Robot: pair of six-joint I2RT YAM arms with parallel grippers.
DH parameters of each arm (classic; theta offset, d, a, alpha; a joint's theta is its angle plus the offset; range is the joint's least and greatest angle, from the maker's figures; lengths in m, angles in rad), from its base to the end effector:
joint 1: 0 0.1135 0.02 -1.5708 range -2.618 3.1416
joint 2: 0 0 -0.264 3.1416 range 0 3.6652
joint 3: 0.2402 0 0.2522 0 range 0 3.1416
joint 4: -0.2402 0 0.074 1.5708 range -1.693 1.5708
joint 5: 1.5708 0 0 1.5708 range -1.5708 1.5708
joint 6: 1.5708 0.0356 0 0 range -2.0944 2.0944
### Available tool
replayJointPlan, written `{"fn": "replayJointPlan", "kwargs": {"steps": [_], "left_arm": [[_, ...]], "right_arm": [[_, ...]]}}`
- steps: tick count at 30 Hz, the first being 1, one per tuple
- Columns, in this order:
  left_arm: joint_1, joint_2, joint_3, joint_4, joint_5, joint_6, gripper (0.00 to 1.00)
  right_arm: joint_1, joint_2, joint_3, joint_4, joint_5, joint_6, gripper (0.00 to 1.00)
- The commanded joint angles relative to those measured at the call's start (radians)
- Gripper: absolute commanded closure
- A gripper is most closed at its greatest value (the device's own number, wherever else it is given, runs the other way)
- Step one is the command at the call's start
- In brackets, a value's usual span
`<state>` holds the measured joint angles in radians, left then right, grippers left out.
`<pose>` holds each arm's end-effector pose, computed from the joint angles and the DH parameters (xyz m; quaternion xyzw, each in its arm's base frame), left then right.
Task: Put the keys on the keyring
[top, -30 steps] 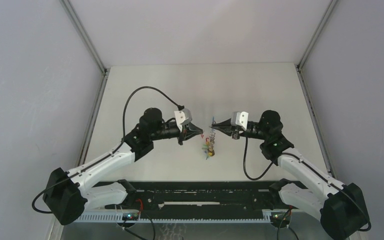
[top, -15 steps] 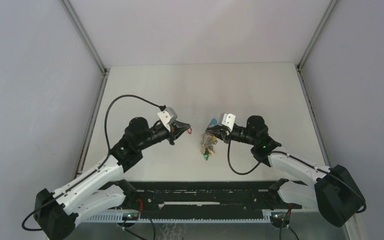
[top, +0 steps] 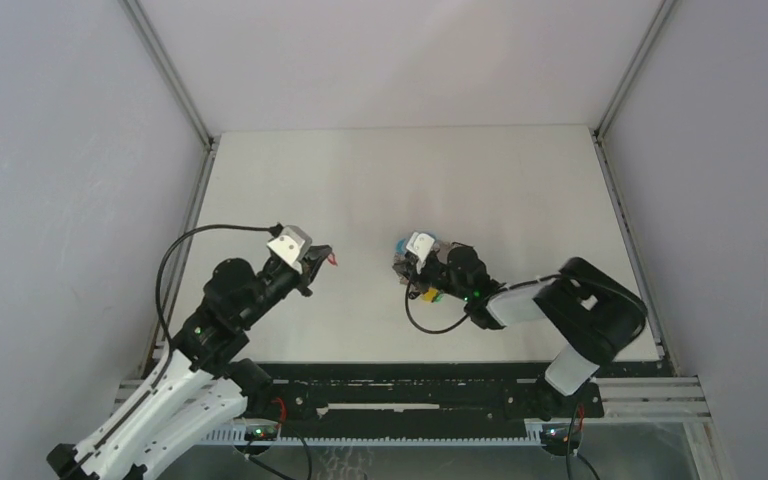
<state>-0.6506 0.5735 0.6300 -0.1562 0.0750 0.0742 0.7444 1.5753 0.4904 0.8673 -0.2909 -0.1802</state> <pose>0.1164 -0.0920 0.3196 0.2862 0.6839 -0.2172 0.6350 0.2095 0.2068 0.1656 -0.4253 0.6500 0.2810 0.5636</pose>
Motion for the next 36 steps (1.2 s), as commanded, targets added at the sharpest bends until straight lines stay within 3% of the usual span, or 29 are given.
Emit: {"fn": "replayJointPlan", "kwargs": {"steps": [1,7,15,24,36], "left_arm": [[0.012,-0.076,0.024,-0.058,-0.106,0.068,1.0],[0.014,-0.113,0.008,-0.069,-0.129,0.075,1.0],[0.045,-0.127,0.012,-0.065,-0.129,0.067,1.0],[0.084,-0.203,-0.016,-0.029,-0.239,0.038,1.0],[0.118,-0.214,-0.019,-0.027,-0.237,0.027,1.0]], "right_arm": [[0.047,0.151,0.024,0.369,0.076,0.066,1.0],[0.081,0.286,0.089,0.422,0.083,0.092,1.0],[0.098,0.285,0.18,0.128,0.122,0.126,1.0],[0.149,0.293,0.345,-0.288,0.078,0.104,1.0],[0.164,0.328,0.562,-0.773,0.039,0.061,1.0]]}}
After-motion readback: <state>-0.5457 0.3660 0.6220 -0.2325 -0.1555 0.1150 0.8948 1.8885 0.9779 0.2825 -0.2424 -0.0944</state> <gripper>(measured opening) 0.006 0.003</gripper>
